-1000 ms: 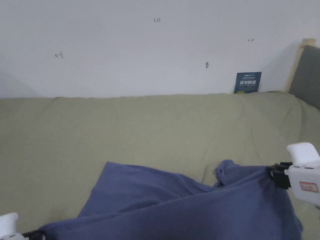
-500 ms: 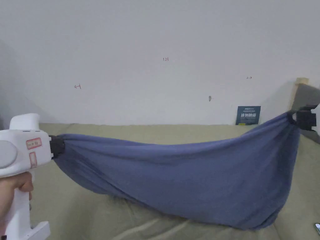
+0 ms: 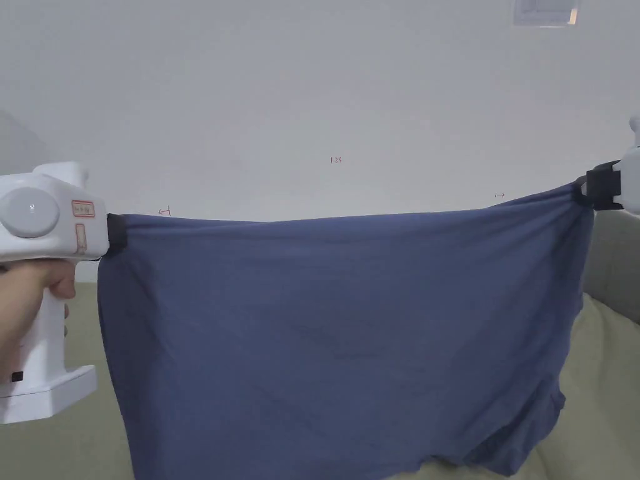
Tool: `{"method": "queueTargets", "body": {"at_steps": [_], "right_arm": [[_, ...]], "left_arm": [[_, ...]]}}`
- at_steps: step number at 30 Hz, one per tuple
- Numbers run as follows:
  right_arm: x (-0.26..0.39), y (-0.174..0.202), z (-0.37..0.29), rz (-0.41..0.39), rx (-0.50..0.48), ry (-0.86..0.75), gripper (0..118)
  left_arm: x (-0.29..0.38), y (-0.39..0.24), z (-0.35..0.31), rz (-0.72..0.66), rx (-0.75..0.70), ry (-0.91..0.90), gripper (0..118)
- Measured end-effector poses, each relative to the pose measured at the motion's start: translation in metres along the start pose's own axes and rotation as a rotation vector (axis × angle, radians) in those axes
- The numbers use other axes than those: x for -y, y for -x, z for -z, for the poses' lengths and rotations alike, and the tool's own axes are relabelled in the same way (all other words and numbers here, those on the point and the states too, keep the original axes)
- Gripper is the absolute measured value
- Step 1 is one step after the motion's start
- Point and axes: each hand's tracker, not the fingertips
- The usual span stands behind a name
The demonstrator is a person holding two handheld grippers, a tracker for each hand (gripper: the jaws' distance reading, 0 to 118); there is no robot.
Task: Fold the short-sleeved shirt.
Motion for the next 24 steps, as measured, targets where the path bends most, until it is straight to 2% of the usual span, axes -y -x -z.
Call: {"method": "queueTargets", "body": {"at_steps": [9, 11, 17, 24], "right_arm": [[-0.034, 0.003, 0.074, -0.051, 0.044, 0.039, 6], [-0.044, 0.003, 0.094, -0.094, 0.067, 0.053, 6], [-0.078, 0.0, 0.153, -0.06, 0.091, 0.042, 6], [-0.109, -0.006, 0.228, -0.074, 0.129, 0.034, 6]], "left_arm": [[-0.027, -0.016, 0.071, -0.007, -0.041, 0.035, 0], [-0.035, -0.021, 0.09, -0.014, -0.049, 0.037, 0], [-0.063, -0.046, 0.142, 0.0, -0.083, 0.027, 0], [-0.099, -0.074, 0.209, 0.046, -0.124, 0.023, 0]]}}
